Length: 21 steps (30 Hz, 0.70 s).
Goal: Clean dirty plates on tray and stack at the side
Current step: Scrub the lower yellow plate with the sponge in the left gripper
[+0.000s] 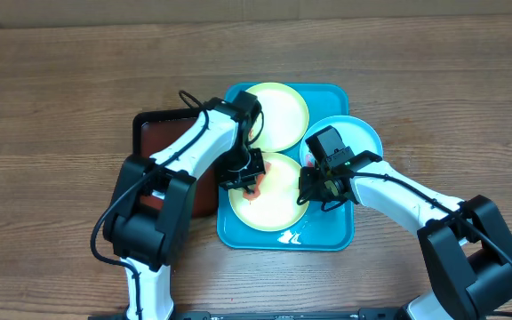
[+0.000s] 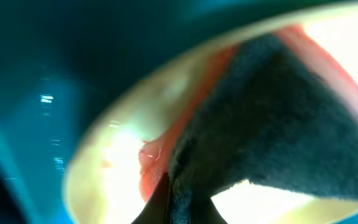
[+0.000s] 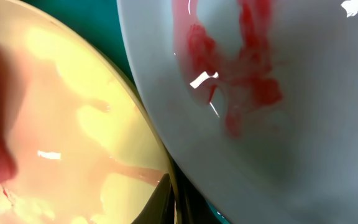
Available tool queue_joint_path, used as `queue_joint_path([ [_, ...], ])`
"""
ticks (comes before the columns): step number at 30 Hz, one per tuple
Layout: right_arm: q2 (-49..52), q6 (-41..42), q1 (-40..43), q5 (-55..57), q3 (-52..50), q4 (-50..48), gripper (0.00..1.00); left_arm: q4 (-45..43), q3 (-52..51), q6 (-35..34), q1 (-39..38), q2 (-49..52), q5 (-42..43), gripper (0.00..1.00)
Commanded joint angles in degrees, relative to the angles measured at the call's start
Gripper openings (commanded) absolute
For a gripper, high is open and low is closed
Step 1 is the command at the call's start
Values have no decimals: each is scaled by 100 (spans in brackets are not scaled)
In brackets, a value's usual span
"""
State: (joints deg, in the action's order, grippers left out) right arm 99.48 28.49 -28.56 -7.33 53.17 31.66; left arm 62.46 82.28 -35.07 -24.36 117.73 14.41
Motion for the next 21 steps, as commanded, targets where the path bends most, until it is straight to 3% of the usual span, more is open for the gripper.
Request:
queue_joint_path([
  [1,212,31,66,686,-173,168,4,55,129,-94,4,87,-487,4],
  [6,212,323,96,734,-173,190,4,-74,136,-107,-28,90,-586,4],
  [11,212,1121,326,1029,-173,472,4,-127,136,208,-376,92,332,4],
  [15,212,1231,472,1023,-173,485,4,-297,136,210,-848,92,640,4],
  [21,212,1220,492,1027,-170,509,4,-382,136,-66,-1320,98,221,4],
])
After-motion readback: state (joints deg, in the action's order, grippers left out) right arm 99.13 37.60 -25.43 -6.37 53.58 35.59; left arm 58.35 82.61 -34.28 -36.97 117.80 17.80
